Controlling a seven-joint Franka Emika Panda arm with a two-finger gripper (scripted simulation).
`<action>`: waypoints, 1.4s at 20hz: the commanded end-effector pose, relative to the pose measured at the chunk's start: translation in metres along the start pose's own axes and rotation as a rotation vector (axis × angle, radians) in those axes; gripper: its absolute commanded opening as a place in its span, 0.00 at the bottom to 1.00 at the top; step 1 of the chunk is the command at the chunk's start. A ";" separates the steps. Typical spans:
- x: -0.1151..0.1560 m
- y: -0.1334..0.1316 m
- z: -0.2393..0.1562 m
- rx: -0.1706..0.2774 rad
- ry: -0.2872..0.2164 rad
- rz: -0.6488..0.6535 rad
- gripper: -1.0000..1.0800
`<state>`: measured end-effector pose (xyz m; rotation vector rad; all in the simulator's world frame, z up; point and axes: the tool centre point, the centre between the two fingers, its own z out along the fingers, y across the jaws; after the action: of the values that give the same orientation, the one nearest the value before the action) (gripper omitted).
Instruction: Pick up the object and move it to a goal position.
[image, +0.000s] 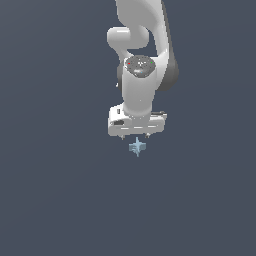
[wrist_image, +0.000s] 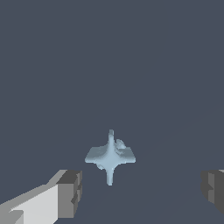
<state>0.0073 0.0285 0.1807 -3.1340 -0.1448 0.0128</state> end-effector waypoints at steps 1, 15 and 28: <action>0.000 -0.001 0.002 0.000 0.000 0.011 0.96; -0.008 -0.009 0.028 0.004 0.001 0.233 0.96; -0.023 -0.019 0.067 0.003 0.004 0.574 0.96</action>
<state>-0.0160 0.0444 0.1184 -3.0601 0.6856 0.0094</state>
